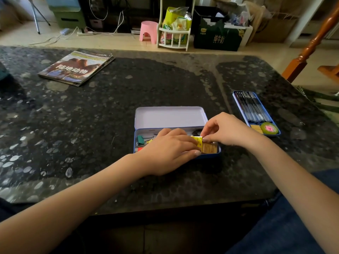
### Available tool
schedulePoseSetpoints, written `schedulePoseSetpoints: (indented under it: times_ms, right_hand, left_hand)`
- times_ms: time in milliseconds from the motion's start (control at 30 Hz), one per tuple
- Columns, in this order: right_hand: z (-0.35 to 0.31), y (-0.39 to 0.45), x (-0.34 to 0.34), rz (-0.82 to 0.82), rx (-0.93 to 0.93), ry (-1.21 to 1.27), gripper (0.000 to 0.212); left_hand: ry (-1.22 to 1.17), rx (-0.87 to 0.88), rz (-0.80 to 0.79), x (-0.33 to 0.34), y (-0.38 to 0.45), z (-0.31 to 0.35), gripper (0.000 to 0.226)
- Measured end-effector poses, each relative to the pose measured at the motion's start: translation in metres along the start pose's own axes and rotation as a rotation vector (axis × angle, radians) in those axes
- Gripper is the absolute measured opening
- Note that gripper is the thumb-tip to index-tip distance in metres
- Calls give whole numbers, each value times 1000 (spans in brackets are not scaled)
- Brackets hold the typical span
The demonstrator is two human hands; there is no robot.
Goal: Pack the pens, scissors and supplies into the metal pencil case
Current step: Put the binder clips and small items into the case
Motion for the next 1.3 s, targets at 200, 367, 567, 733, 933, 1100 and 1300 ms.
schedulePoseSetpoints:
  times_ms: [200,367,567,733,933,1100,1300]
  right_hand:
    - [1,-2,2,-38,-25,-20,18]
    - [-3,-6,-5,69,-114,98,18]
    - [-3,3,12,32,-80,-8,12]
    - [-2,0,13,-86,-114,38,26]
    - [-1,1,16,-55,-79,-56,25]
    - [-6,5,14,-60,-82,-11,13]
    - [-20,23,-8,117,-150,239,12]
  left_hand:
    - [13,-19,-11,7,-5,-1,47]
    - [37,-29,-9,6,-7,2,46]
    - [62,-29,7,5,-9,4,44]
    - [21,-55,69,6,-16,-4,37]
    - [21,-91,111,-1,-38,-14,33]
    - [47,-174,181,-1,-69,-31,44]
    - [60,-272,120,-3,-76,-46,52]
Point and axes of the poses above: each hand's wrist, its own y-axis towards the middle knuckle, its own x-axis out of the palm, z = x × y, the point moved 5 cm from there along y, towards the middle knuckle, and after that the axes turned 7 degrees about -z, right-handed, at the moved point
